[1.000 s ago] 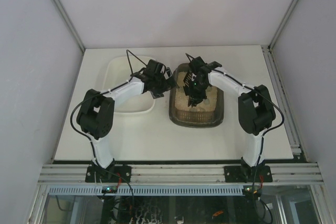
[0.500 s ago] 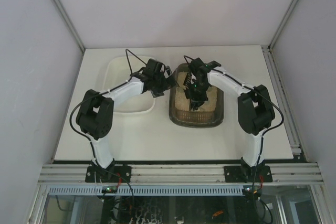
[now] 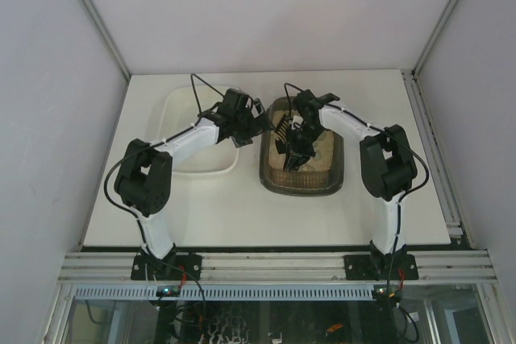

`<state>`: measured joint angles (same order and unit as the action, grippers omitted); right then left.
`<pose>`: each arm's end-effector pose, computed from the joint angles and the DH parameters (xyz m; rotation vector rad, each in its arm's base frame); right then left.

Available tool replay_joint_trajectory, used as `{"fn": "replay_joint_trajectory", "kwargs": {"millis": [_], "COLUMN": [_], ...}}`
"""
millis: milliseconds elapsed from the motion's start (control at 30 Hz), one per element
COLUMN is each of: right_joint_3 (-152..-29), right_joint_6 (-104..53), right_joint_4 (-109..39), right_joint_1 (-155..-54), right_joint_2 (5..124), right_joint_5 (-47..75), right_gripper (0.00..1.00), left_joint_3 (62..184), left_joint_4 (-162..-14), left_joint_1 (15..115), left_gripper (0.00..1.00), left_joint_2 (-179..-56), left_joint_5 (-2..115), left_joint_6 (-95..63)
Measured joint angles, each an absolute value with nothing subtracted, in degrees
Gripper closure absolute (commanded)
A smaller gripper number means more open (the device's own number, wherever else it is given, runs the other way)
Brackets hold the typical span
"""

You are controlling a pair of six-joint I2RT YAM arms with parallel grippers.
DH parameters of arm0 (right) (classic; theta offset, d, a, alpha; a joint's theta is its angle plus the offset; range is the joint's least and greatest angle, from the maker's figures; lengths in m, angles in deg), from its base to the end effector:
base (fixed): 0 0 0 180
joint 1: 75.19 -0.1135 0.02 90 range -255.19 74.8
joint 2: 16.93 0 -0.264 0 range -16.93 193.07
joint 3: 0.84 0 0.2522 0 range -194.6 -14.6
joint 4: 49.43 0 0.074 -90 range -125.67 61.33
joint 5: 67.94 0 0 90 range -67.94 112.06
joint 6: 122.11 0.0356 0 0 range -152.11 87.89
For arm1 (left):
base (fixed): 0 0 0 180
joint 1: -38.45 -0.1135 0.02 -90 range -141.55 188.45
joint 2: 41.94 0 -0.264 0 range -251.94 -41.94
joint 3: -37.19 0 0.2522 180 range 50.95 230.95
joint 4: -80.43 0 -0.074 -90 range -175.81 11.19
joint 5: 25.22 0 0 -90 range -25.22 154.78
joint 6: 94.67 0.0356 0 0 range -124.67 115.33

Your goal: Clean the litter box

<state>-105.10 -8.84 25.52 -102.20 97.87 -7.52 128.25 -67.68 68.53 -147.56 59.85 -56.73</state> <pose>0.3367 0.1914 0.2024 0.1248 -2.8976 -0.7417 0.3538 -0.2084 0.2250 -0.4382 2.4840 -0.7437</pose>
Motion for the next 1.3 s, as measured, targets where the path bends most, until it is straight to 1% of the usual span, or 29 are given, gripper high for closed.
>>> {"fn": "replay_joint_trajectory", "kwargs": {"millis": [167,367,467,700,967,1067,1167,1300], "right_joint_3": [-106.50,-109.65,-109.52,-106.02,-97.60,-95.75,-95.07,-96.88], "right_joint_6": [-8.93,-9.61,-9.89,-9.48,-7.33,-5.89,-5.56,-7.71], "right_joint_4": [25.76,28.54,28.28,24.23,15.18,13.57,13.61,17.35], "right_joint_1": [-101.81,-103.25,-103.71,-101.32,-97.02,-95.93,-95.36,-96.65], "right_joint_2": [99.47,100.93,100.93,100.21,99.97,99.97,99.97,99.88], "right_joint_5": [-8.86,-3.72,-3.66,-11.72,-30.10,-34.39,-35.37,-30.02], "right_gripper": [1.00,1.00,1.00,1.00,1.00,1.00,1.00,1.00], "left_joint_3": [128.25,128.25,128.25,128.25,127.85,127.85,127.85,127.85], "left_joint_4": [-67.74,-67.85,-67.96,-68.13,-68.35,-68.44,-68.53,-68.57], "left_joint_1": [68.53,68.53,68.53,68.53,68.53,68.53,68.53,68.53], "left_gripper": [0.00,0.00,0.00,0.00,0.00,0.00,0.00,0.01], "left_joint_2": [-147.56,-147.56,-147.56,-147.54,-146.91,-146.91,-146.91,-146.91], "left_joint_5": [59.83,59.81,59.61,59.53,59.53,59.46,59.33,58.65], "left_joint_6": [-56.75,-56.73,-56.73,-56.70,-56.57,-56.57,-56.57,-56.55]}}
